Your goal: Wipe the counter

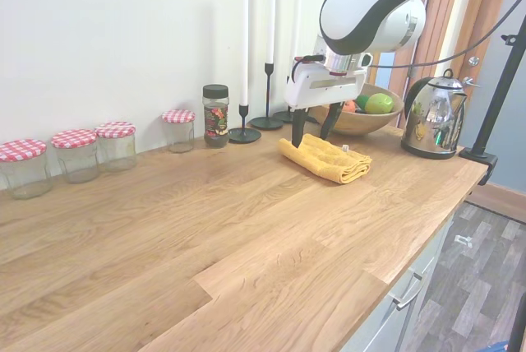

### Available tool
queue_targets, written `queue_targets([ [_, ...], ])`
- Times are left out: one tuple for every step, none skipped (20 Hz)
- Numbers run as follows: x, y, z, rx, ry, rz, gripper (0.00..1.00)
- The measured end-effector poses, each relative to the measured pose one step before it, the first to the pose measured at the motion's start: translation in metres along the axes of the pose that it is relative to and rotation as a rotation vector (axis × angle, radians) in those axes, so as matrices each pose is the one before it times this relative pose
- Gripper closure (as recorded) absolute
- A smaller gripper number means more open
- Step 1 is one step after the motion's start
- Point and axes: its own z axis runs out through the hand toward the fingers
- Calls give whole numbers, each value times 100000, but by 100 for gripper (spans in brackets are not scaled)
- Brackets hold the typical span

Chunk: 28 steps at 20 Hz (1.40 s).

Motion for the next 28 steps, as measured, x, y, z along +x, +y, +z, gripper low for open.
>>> queue_targets([
  [809,-36,-29,-15,76,164,0],
  [737,14,-18,102,33,229,0],
  [642,88,33,-27,-224,297,0],
  [632,134,95,-130,-61,143,0],
  [602,158,176,-57,0,372,0],
  [550,158,292,-106,-110,416,0],
  [492,163,395,-317,-165,462,0],
  [460,131,432,-479,-112,440,0],
  [383,93,502,-535,-233,383,0],
  [329,54,519,-529,-252,305,0],
  [278,17,522,-544,-203,220,0],
  [215,14,532,-564,-226,195,0],
  [141,12,539,-528,-238,128,0],
  [95,-4,533,-452,-202,61,0],
  [63,-34,553,-424,-200,-6,0],
  [79,-69,551,-380,-139,-37,0],
  [49,-46,593,-441,-221,-37,0],
  [36,-42,615,-468,-269,-38,0],
  [35,-38,579,-333,-154,-2,0],
  [53,-64,458,-38,23,88,0],
  [68,-77,155,156,-32,201,0],
  [16,-16,4,144,-82,182,0],
  [-1,3,25,203,-196,318,100],
  [9,15,24,317,-290,506,100],
  [27,38,33,332,-311,485,100],
  [47,64,43,291,-295,236,100],
  [42,53,16,190,-167,11,100],
  [30,42,25,123,-146,-96,100],
])
